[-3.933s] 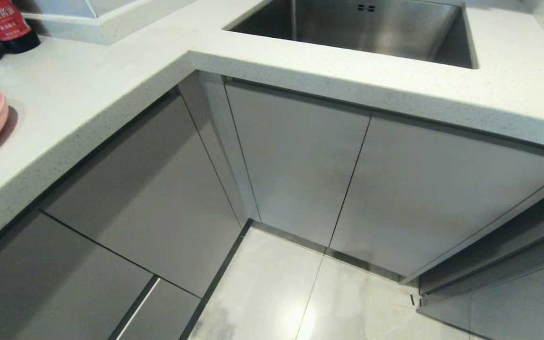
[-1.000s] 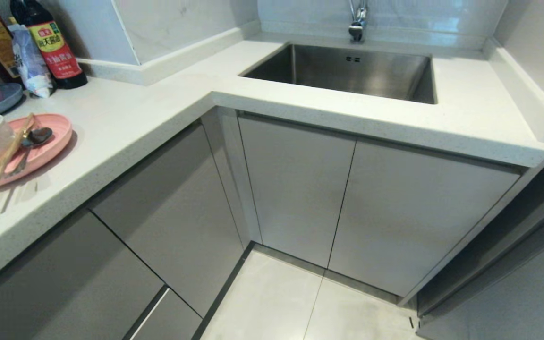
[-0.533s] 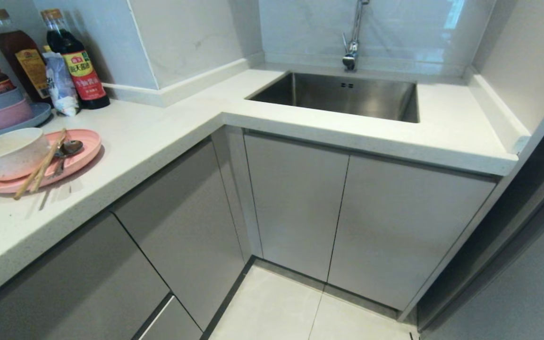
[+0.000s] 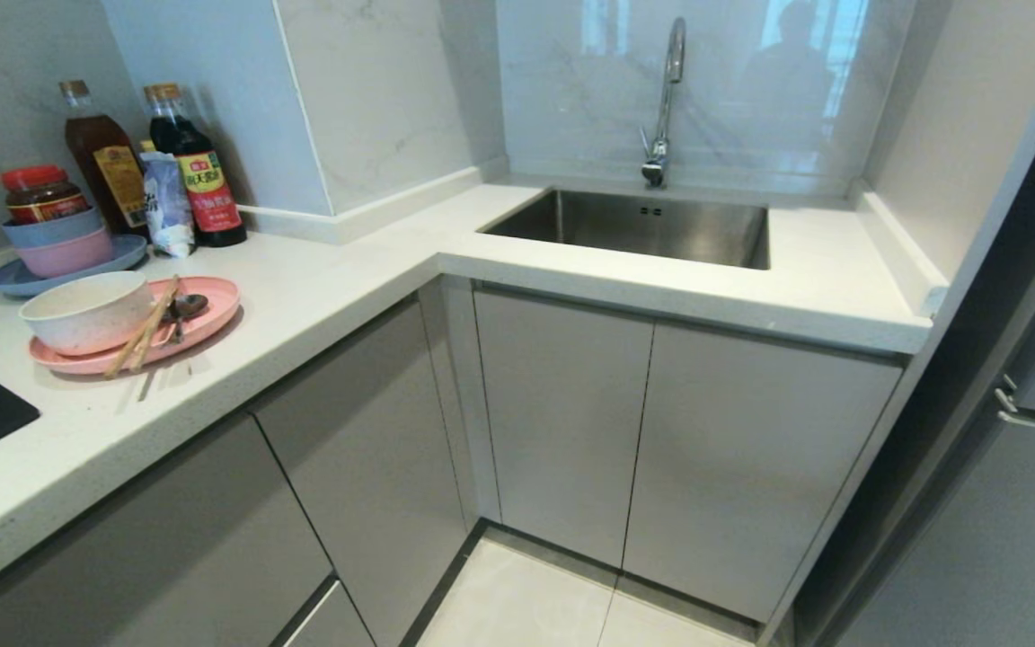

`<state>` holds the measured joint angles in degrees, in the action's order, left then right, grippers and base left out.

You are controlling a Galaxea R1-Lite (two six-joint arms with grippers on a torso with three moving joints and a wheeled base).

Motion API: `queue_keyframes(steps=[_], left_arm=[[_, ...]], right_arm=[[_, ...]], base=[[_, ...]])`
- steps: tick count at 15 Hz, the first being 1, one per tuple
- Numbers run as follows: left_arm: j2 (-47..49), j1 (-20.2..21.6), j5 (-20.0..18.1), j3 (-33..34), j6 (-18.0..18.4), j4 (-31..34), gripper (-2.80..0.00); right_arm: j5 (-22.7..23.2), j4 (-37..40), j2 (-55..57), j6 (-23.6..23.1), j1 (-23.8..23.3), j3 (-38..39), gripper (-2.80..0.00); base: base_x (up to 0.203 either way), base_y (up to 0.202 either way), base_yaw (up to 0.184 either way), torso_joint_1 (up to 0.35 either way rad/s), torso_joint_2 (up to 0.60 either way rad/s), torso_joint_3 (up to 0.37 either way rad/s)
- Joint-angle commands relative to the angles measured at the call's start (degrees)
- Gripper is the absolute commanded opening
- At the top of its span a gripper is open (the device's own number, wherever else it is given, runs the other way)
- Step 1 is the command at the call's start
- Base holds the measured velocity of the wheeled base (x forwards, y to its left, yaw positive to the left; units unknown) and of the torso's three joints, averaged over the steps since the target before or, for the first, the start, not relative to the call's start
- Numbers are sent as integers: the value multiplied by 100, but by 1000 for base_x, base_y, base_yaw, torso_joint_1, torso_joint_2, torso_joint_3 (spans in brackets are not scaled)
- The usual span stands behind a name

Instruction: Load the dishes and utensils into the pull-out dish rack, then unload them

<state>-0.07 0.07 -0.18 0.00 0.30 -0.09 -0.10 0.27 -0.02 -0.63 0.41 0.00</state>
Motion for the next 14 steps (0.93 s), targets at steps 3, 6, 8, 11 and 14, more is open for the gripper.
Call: queue_keyframes(steps=[3,6,8,11,14], left_arm=[[-1,1,1,0,5,0,-280],[-1,10,1,0,5,0,-280],[-1,6,1,0,5,0,-280],[-1,2,1,0,5,0,-280],[-1,10,1,0,5,0,-280]], right_arm=[[1,0,-6,-7,2,0,-280],[1,0,-6,-7,2,0,-280],[1,0,-6,-7,2,0,-280],[1,0,-6,-7,2,0,-280],[1,0,-6,2,2,0,-280]], base=[[0,0,0,1,1,205],[0,0,0,3,4,204],[0,0,0,5,1,207],[0,0,0,0,4,115],[0,0,0,0,0,0]])
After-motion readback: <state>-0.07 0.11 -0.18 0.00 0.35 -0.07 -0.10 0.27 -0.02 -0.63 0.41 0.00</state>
